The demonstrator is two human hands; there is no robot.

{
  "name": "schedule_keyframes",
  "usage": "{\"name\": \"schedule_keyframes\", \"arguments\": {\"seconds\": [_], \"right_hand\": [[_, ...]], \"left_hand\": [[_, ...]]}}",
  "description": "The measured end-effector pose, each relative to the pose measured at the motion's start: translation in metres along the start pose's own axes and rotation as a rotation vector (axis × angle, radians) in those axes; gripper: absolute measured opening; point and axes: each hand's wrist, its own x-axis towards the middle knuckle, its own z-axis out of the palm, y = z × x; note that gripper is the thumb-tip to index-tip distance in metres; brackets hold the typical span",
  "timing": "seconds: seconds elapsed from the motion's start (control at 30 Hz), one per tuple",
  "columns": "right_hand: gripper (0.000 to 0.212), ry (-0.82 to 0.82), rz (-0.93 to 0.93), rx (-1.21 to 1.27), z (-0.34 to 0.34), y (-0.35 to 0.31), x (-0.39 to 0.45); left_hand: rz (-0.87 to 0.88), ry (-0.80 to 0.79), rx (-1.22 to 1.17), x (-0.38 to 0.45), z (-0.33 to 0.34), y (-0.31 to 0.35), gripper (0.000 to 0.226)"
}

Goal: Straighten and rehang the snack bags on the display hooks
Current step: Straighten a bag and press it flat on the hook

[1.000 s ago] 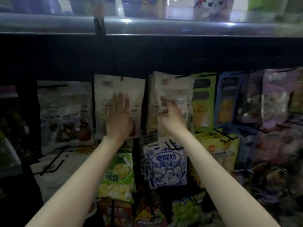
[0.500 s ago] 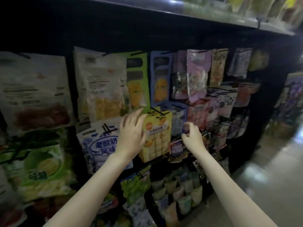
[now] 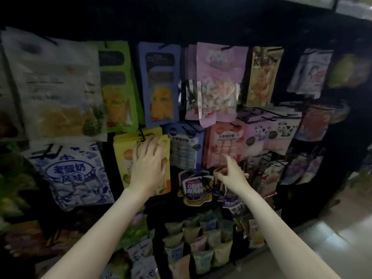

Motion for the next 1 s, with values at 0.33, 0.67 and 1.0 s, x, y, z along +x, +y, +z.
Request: {"name": "schedule_keyframes", "arguments": {"seconds": [0.33, 0.67, 1.0], "right_hand": [[0.067, -0.07, -0.083, 0.399, 0.015, -0.021, 0.103], [0.023, 0.029, 0.013, 0.452, 0.046, -0.029, 0.115], [0.025, 0.185, -0.167, 0.203, 0.034, -0.004, 0.062]], "left_hand": [[-0.119, -0.126, 0.259, 0.002, 0.003, 0.026, 0.059], [-0.142, -0.13, 0.367, 0.007, 0.007, 0.023, 0.048], [-0.137, -0.24, 0.416, 0.001, 0.026, 0.022, 0.048]]}}
